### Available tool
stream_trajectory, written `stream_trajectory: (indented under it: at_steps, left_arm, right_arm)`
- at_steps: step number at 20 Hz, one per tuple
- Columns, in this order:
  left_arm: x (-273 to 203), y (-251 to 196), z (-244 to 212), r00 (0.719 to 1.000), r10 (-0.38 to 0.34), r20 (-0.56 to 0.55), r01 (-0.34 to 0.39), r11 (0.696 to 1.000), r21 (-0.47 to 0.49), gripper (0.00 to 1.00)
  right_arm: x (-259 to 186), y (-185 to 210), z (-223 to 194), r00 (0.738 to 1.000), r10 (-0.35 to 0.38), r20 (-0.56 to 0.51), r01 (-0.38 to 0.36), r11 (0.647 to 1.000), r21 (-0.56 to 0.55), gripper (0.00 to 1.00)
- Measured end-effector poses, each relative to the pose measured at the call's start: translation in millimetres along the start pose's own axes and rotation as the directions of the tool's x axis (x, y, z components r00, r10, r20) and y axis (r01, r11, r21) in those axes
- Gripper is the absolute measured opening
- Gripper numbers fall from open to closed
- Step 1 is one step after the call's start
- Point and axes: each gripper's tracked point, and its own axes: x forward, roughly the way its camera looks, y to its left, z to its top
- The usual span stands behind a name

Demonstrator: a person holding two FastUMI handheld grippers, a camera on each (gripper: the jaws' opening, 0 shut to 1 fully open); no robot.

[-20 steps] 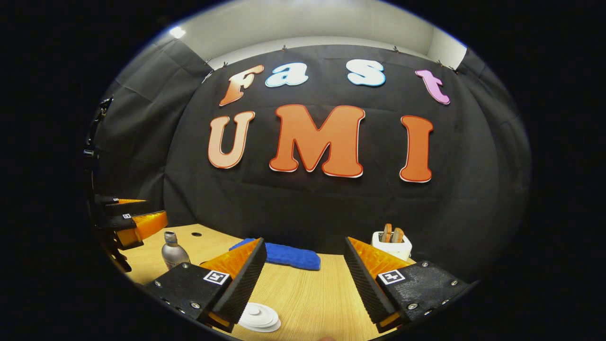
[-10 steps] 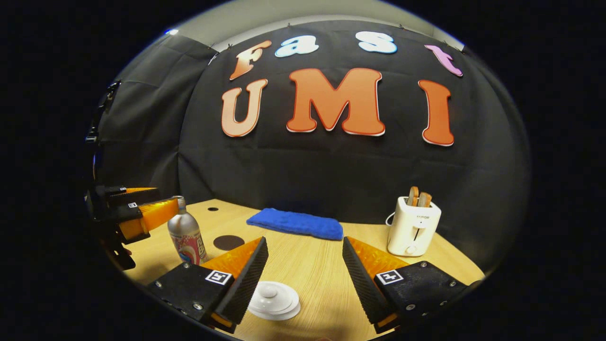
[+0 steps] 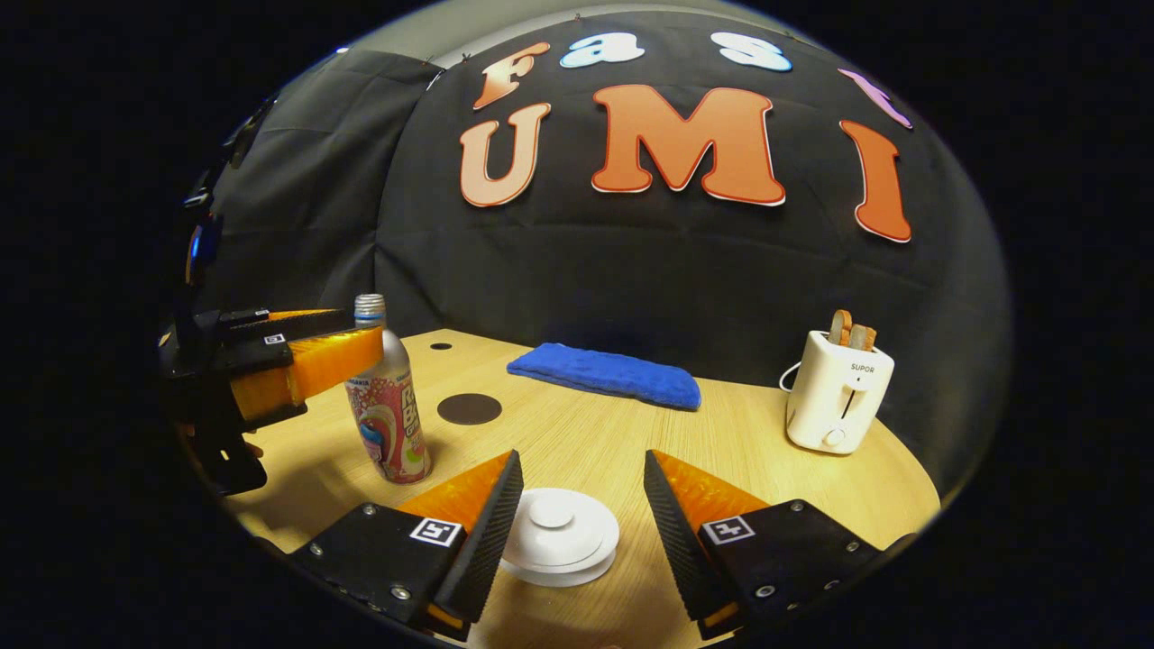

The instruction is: Open the teacup lid with one hand, grasp the water bottle and pour water into the teacup with the other hand; after pouring, place the water bottle on the coaster and then close the teacup lid.

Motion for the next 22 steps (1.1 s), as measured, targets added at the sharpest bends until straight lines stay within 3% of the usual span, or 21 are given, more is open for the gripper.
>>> stream_trajectory:
  at_steps: [10,14,15,22]
  left_arm:
    - [1,-3,-25,0.999,-0.018,-0.047,0.017,1.000,-0.015,0.96]
    - [2,-5,-32,0.998,-0.026,-0.060,0.026,1.000,-0.015,0.96]
    - [2,-7,-33,0.998,-0.027,-0.062,0.026,1.000,-0.014,0.96]
    - [3,-7,-46,0.996,-0.030,-0.090,0.029,0.999,-0.014,0.96]
  right_arm:
    - [11,12,-24,0.997,0.051,-0.059,-0.050,0.999,0.015,0.46]
    - [11,17,-25,0.996,0.068,-0.052,-0.068,0.998,-0.002,0.39]
    - [12,18,-24,0.997,0.067,-0.047,-0.068,0.998,-0.017,0.29]
    - [10,17,-22,0.995,0.088,-0.049,-0.087,0.996,0.018,0.23]
